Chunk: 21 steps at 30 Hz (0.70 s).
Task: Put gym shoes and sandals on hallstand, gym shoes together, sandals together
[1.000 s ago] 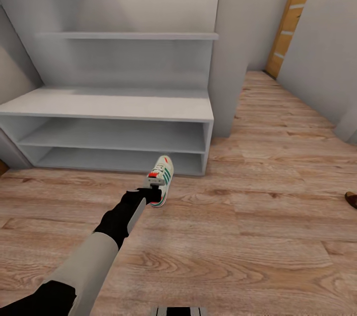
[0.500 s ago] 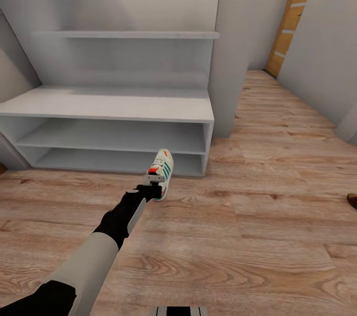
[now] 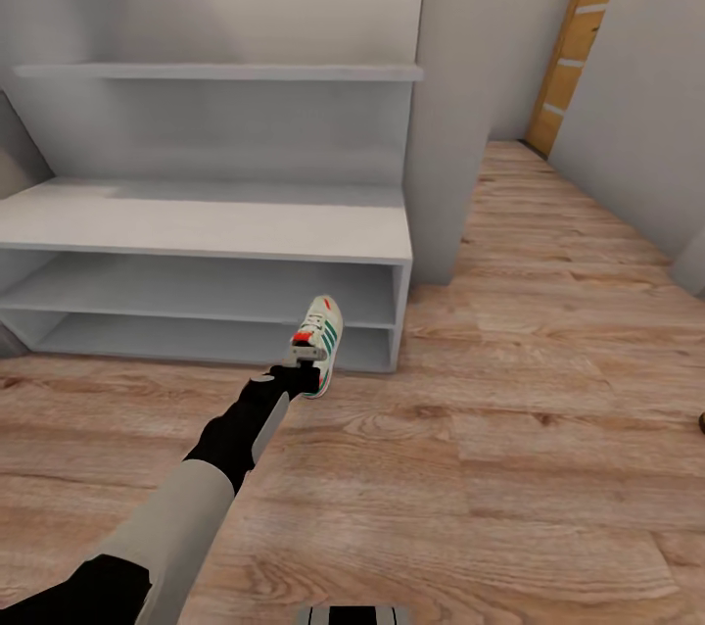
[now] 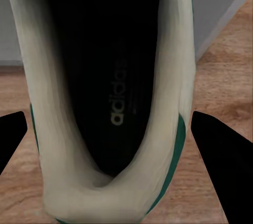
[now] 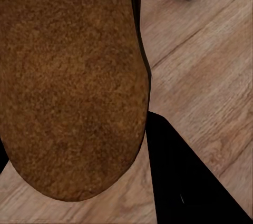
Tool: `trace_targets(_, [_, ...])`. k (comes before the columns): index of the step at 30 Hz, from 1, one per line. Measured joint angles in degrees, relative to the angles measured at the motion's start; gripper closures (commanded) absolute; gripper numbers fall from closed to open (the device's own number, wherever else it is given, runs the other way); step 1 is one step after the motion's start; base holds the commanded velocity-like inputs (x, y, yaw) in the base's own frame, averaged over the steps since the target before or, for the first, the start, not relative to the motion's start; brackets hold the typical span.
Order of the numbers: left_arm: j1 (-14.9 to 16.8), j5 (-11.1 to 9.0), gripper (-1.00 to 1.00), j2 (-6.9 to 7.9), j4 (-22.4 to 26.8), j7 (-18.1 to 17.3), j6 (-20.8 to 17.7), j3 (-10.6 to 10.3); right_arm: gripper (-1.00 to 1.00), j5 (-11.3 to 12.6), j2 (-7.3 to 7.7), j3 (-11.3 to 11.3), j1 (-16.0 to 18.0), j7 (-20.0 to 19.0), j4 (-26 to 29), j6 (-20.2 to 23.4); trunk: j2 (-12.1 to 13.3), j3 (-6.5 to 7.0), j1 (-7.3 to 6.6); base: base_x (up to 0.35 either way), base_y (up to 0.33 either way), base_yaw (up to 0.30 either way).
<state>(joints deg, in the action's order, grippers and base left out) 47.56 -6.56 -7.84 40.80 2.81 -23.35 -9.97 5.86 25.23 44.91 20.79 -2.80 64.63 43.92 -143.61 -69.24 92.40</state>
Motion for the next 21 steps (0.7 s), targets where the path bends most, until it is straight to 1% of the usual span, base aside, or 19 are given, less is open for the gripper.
trace_targets(11, [0.1,0.0,1.00,0.01,0.0,0.0,0.0,0.0,1.00,0.0,0.00,0.0,0.0,0.0,0.0,0.0,0.0,0.00,0.00,0.315,-0.158,0.000])
trace_targets(21, [0.0,0.0,1.00,0.06,0.0,0.0,0.0,0.1,1.00,0.0,0.00,0.0,0.0,0.1,-0.1,0.0,0.0,0.00,-0.01,0.347,-0.017,0.000])
